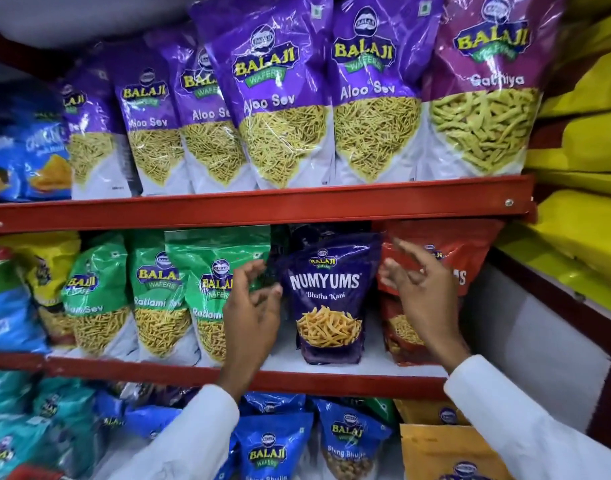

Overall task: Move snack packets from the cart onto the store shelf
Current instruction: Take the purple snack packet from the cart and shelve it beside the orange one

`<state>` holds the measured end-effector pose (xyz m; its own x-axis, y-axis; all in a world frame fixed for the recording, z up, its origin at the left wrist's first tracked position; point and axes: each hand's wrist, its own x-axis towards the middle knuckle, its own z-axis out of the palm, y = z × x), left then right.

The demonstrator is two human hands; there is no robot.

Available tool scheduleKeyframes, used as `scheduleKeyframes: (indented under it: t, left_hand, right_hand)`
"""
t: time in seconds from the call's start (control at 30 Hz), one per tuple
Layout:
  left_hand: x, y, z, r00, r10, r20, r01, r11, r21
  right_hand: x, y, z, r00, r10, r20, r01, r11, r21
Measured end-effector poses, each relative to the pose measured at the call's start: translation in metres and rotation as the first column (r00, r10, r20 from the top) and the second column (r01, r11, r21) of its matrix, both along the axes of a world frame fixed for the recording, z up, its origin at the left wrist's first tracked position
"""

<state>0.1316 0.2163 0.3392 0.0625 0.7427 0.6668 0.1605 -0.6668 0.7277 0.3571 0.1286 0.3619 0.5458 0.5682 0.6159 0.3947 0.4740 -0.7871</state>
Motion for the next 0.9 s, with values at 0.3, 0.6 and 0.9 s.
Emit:
scheduleKeyframes:
  t: [0.3, 0.6, 0.9]
  left_hand:
    - [0.027, 0.014, -0.073, 0.919, -0.167, -0.357, 0.032, 0.935, -0.354]
    - [0.026, 0.017, -0.089, 0.903, -0.113, -0.414, -0.025, 0.949, -0.313]
    - [0.017, -0.004, -0.091, 0.919, -0.09, -0.385, -0.023, 0.96, -0.279]
  right_hand:
    - [-0.006, 0.032, -0.106, 0.962, 0.077, 0.263, 0.102, 0.79, -0.604]
    - [-0.008, 0.027, -0.112, 0.945, 0.137, 0.297, 0.09, 0.764, -0.638]
    - [-0.013, 0.005, -0.112, 0.94, 0.188, 0.284, 0.034, 0.777, -0.629]
